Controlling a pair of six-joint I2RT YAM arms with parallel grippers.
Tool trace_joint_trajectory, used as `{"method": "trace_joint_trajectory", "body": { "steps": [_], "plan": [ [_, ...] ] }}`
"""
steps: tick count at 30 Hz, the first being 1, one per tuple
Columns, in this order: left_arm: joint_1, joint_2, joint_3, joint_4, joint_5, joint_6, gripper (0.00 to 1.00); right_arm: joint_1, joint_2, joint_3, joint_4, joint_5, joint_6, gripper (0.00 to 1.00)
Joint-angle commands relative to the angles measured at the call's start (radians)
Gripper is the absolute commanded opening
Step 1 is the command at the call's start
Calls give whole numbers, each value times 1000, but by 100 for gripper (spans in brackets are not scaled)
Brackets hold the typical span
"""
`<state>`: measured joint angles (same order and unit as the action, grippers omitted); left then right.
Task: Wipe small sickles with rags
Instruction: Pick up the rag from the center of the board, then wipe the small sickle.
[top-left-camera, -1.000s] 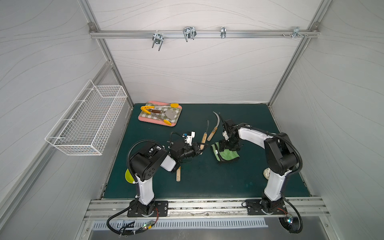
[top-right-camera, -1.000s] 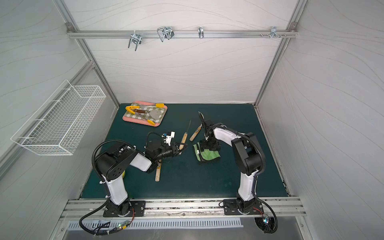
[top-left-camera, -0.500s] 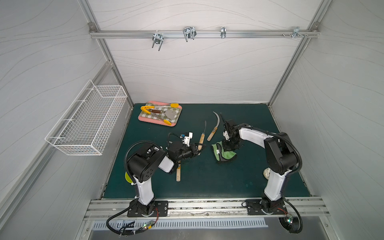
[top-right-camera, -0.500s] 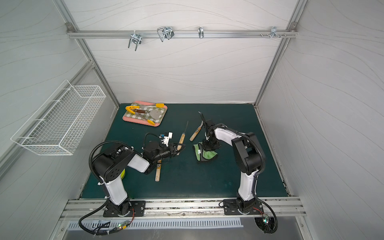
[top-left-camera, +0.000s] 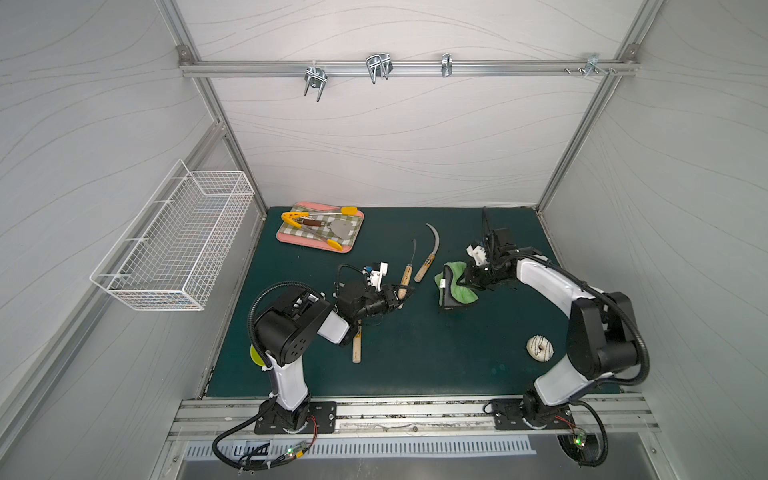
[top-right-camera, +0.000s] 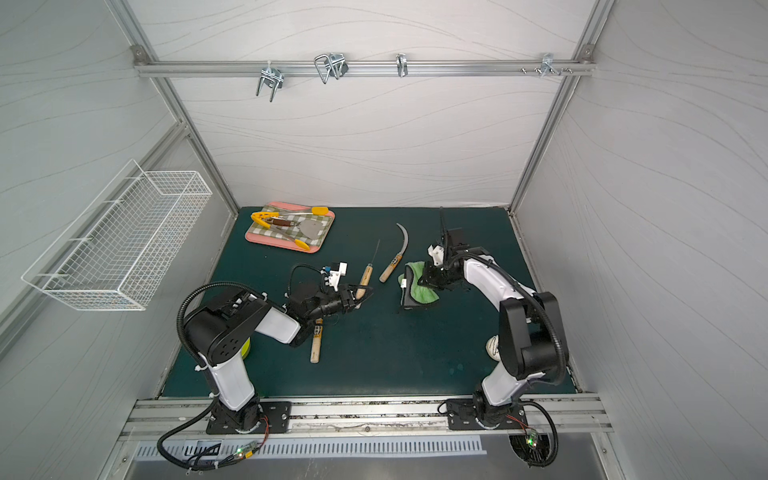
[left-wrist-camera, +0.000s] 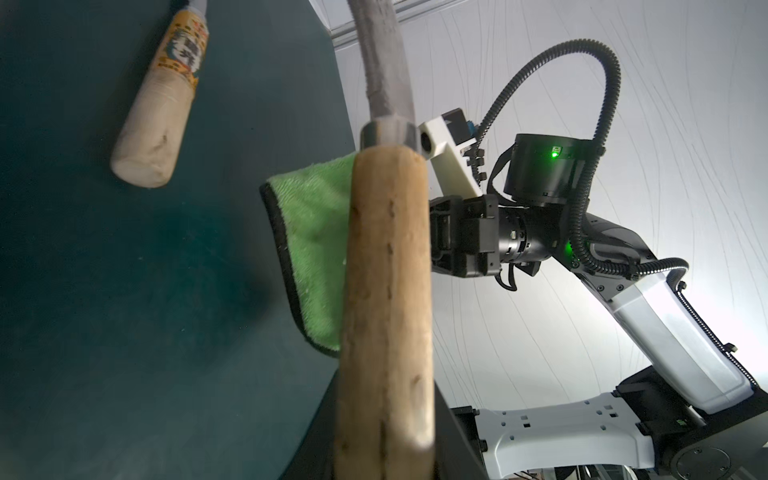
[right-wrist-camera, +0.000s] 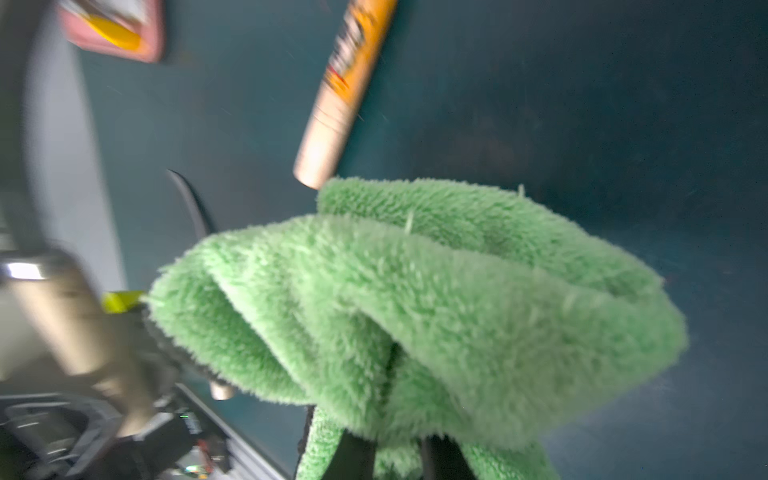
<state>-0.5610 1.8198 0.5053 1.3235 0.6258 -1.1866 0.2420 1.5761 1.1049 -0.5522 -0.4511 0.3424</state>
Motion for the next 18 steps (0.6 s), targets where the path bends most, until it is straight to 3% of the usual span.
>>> {"method": "trace_joint_trajectory", "body": {
  "steps": [1, 9, 18],
  "plan": [
    [-37, -20, 58, 88, 38, -21, 0, -46, -50, -22, 77, -145, 46, 3],
    [-139, -15, 118, 88, 17, -23, 0, -81, 36, 47, 178, -165, 130, 3],
    [-173, 4, 137, 88, -1, -27, 0, -82, 179, 196, 237, -140, 227, 3]
  ]
}}
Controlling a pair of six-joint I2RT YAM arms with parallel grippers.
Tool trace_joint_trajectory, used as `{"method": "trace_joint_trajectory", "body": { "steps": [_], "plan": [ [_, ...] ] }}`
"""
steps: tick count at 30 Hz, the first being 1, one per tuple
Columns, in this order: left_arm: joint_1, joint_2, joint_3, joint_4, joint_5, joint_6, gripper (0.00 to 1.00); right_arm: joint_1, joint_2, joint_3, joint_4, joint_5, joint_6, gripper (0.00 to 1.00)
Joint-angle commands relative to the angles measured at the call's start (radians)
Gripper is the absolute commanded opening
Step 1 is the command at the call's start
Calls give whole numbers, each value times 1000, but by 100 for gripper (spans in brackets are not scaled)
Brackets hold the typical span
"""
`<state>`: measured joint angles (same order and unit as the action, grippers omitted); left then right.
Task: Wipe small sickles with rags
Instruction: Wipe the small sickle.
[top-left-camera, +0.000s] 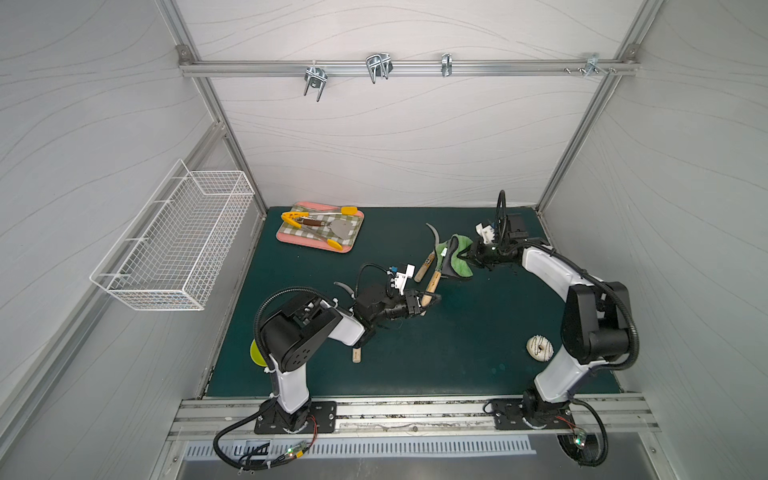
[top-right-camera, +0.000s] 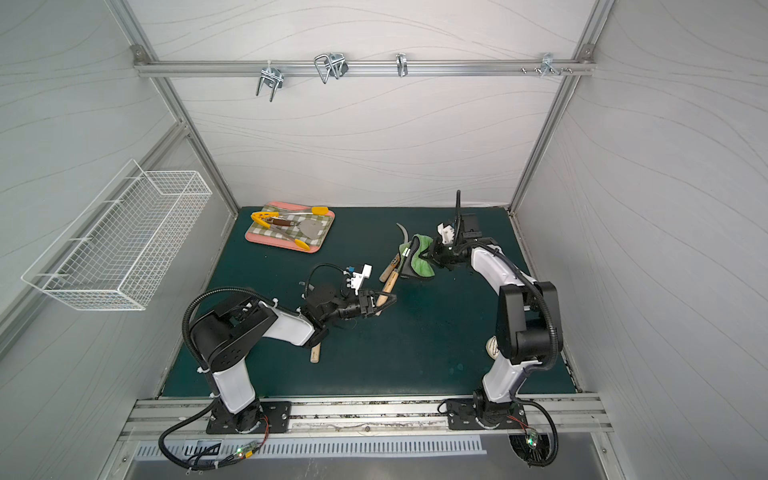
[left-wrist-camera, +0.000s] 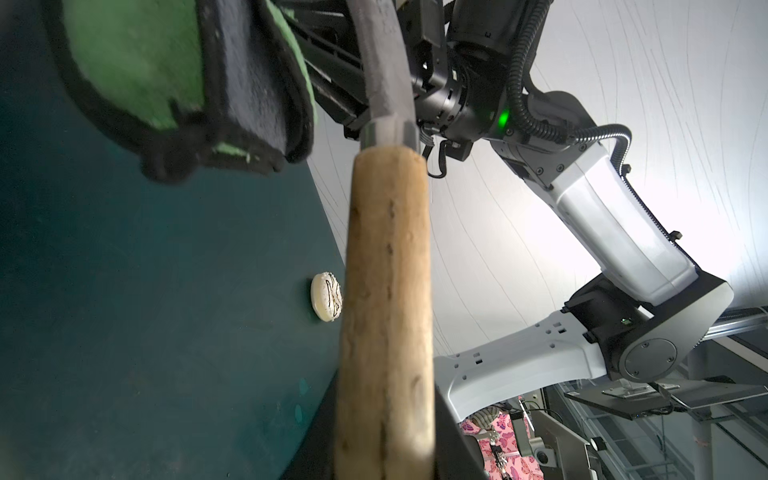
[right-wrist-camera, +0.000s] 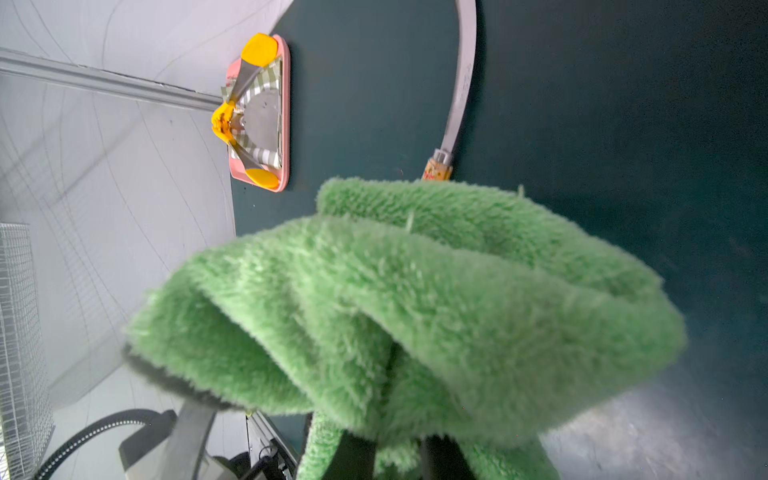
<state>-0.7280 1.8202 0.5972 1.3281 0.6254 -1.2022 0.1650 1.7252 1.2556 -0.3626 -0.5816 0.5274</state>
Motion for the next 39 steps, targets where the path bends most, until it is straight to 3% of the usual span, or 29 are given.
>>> {"method": "trace_joint_trajectory", "body": {
  "steps": [1, 8, 18, 25, 30, 35, 39],
  "plan": [
    [-8, 7, 45, 83, -1, -12, 0, -5, 36, 54, 59, -16, 47, 4],
    [-11, 57, 59, 83, -3, -22, 0, 0, -24, -19, 257, -152, 57, 4],
    [-11, 117, 112, 82, 9, -27, 0, 85, -201, -131, 279, -205, 5, 4],
    [-8, 126, 148, 83, 21, -29, 0, 165, -246, -227, 381, -273, 90, 4],
    [18, 113, 141, 83, 28, -30, 0, 116, -320, -288, 374, -282, 100, 4],
    [33, 76, 116, 83, 34, -23, 0, -14, -360, -246, 173, -166, 21, 4],
    [26, 51, 97, 83, 30, -26, 0, -39, -277, -123, 32, -16, -58, 4]
  ]
}}
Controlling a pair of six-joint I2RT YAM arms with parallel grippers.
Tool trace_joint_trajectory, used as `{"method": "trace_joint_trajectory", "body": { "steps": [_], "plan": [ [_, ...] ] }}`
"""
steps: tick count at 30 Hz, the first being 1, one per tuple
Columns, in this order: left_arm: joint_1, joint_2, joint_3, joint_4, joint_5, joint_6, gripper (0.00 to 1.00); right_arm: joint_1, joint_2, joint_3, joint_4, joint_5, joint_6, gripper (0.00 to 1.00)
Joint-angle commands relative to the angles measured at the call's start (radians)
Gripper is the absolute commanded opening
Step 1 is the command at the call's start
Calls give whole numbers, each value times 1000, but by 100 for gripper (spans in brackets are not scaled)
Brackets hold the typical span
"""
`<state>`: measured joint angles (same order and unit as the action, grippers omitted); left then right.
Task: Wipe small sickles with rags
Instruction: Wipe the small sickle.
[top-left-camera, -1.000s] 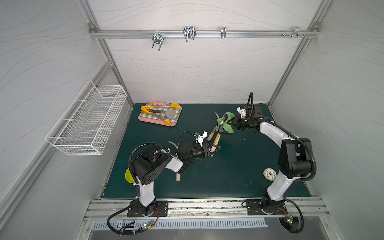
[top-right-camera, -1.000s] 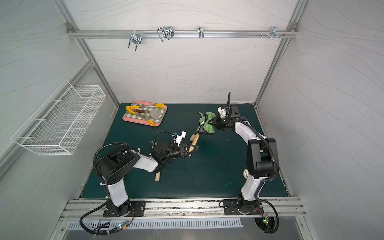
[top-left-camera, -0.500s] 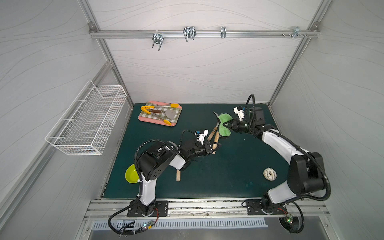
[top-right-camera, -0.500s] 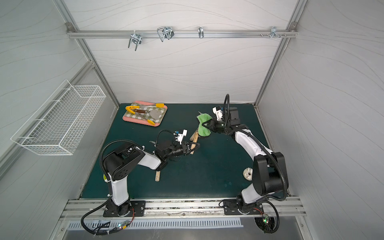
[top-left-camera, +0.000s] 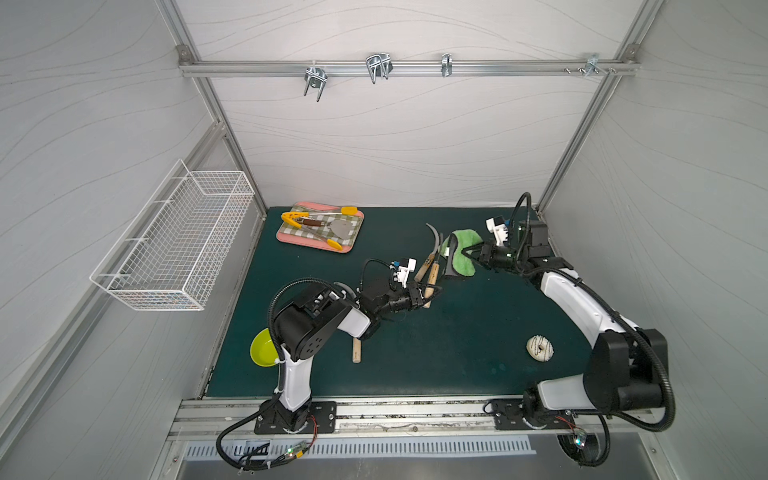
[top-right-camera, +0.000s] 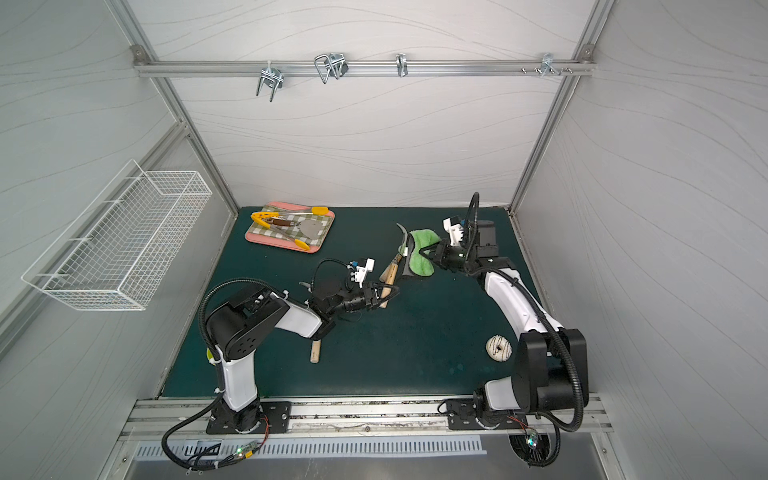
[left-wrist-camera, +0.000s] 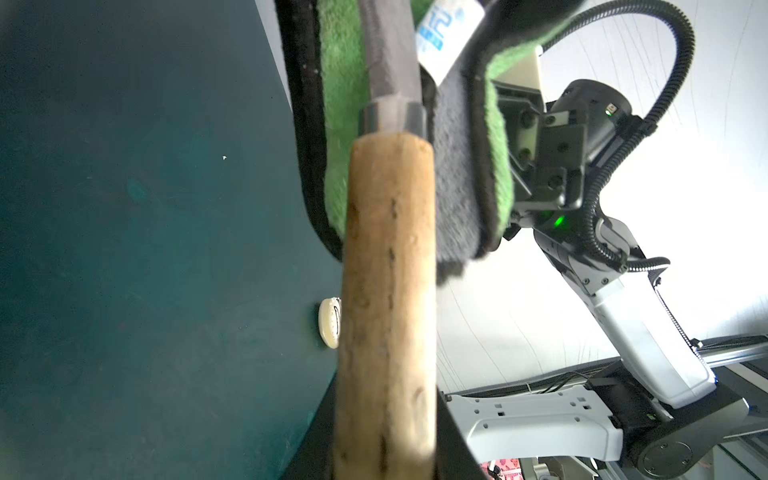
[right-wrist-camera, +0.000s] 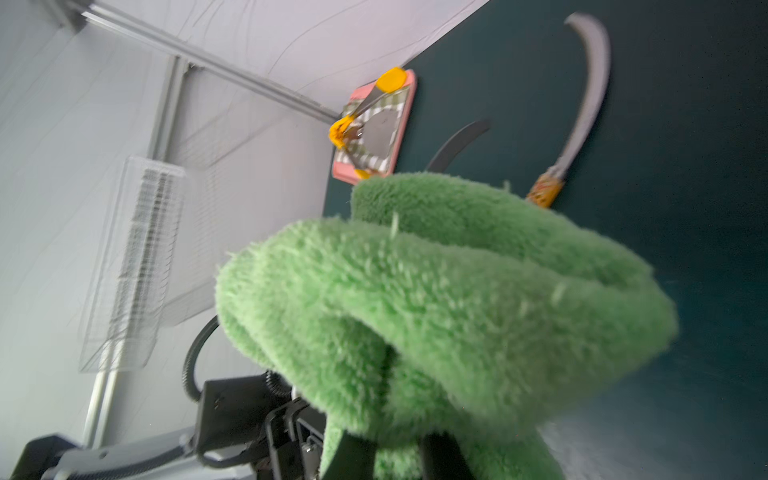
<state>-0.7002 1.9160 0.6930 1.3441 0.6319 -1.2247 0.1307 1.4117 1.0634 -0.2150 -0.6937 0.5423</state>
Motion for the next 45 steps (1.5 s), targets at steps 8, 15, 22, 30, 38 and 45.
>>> {"method": "trace_joint_trajectory", "body": {
  "steps": [8, 15, 22, 30, 38, 45],
  "plan": [
    [-26, -94, -43, 67, -11, 0, 0, -2, 280, 229, -34, 125, -2, 3],
    [-25, -101, -49, 67, -15, 1, 0, -2, 407, 340, -86, 172, -7, 3],
    [-26, -92, -43, 67, -12, -4, 0, -1, 422, 322, -17, 118, 10, 4],
    [-32, -87, -41, 66, -8, -1, 0, 73, 474, 435, 26, -20, 22, 4],
    [-33, -69, -35, 67, 1, 1, 0, 141, 419, 426, 64, -113, -26, 4],
    [-17, -47, -12, 67, 20, 0, 0, 204, 292, 314, 71, -129, -64, 4]
  ]
}}
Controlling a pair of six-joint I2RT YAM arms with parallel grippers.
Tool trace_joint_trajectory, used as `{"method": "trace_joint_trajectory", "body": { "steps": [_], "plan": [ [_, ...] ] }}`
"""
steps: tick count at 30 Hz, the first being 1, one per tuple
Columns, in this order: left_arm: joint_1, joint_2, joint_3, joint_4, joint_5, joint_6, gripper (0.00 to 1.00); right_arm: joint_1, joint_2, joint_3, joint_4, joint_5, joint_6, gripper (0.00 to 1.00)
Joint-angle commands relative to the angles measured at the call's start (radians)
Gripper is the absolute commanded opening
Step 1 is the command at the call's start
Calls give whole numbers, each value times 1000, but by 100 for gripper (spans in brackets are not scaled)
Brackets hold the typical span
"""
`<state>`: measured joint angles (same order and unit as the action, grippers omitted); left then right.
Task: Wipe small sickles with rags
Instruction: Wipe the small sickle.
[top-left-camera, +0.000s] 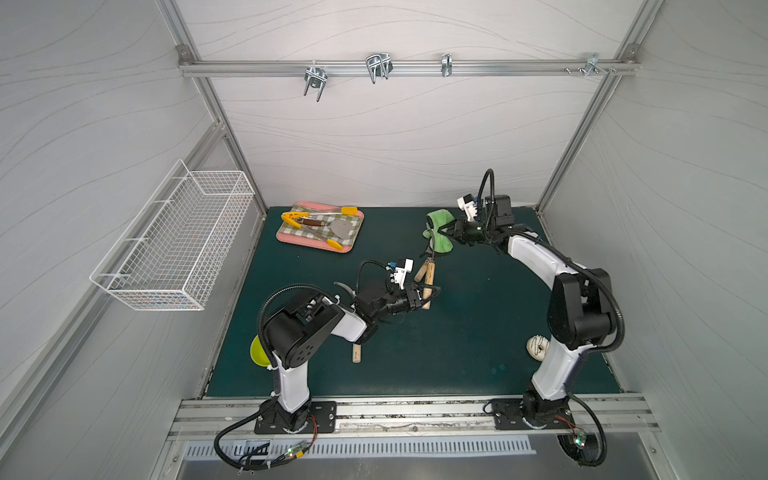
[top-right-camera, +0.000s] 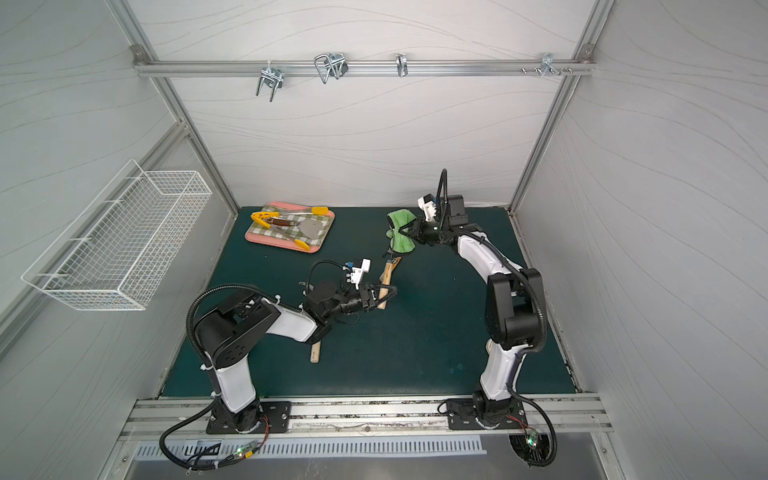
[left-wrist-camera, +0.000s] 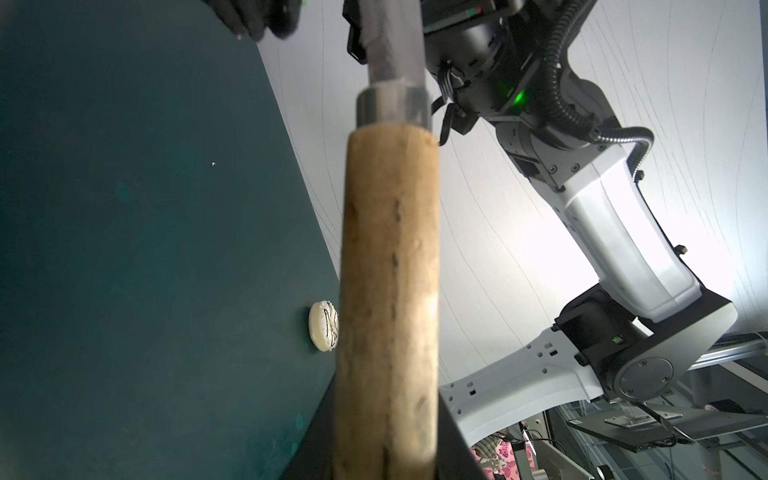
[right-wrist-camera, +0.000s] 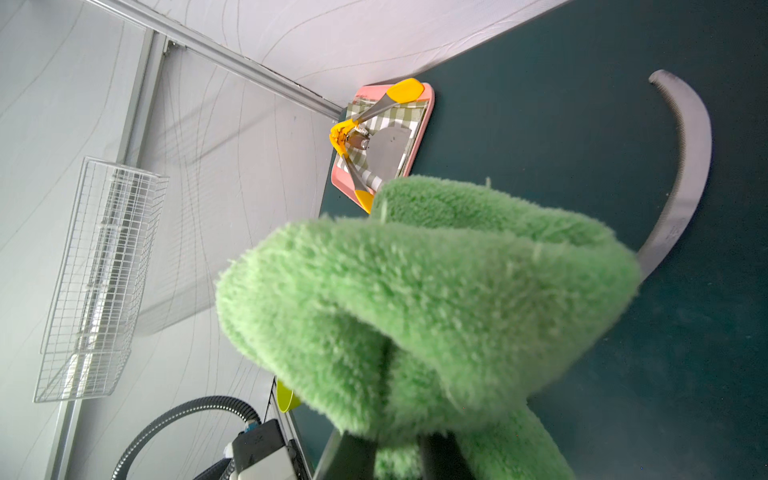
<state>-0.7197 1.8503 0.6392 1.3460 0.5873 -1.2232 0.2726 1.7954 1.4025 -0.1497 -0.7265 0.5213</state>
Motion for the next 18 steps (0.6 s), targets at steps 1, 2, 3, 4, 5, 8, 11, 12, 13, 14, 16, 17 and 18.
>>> {"method": "trace_joint_trajectory", "body": {
  "steps": [1, 2, 3, 4, 5, 8, 11, 12, 13, 14, 16, 17, 18],
  "plan": [
    [9, 21, 40, 65, 67, -1, 0, 75, -116, -40, -5, -90, -57, 4],
    [15, 21, 37, 64, 69, 0, 0, 89, -134, -54, -13, -83, -68, 4],
    [24, 23, 36, 65, 72, -1, 0, 103, -158, -68, -20, -80, -77, 4],
    [33, 26, 34, 65, 77, -1, 0, 118, -178, -84, -25, -75, -85, 4],
    [40, 27, 34, 65, 80, -1, 0, 130, -195, -98, -34, -72, -87, 4],
    [65, 28, 34, 65, 94, 0, 0, 160, -257, -166, -39, -64, -89, 4],
    [87, 23, 36, 65, 108, -3, 0, 162, -325, -237, -55, -27, -90, 4],
    [90, 20, 36, 65, 111, -4, 0, 152, -349, -252, -76, 4, -95, 4],
    [90, 14, 37, 65, 113, -6, 0, 132, -366, -264, -88, 31, -92, 4],
    [90, 10, 39, 65, 115, -7, 0, 110, -373, -271, -97, 50, -88, 4],
    [86, -3, 37, 65, 116, -12, 0, 48, -368, -267, -115, 73, -78, 4],
    [85, -12, 34, 65, 117, -13, 0, 25, -358, -257, -129, 91, -81, 4],
    [80, -21, 32, 65, 117, -15, 0, 6, -342, -235, -152, 113, -93, 4]
  ]
}}
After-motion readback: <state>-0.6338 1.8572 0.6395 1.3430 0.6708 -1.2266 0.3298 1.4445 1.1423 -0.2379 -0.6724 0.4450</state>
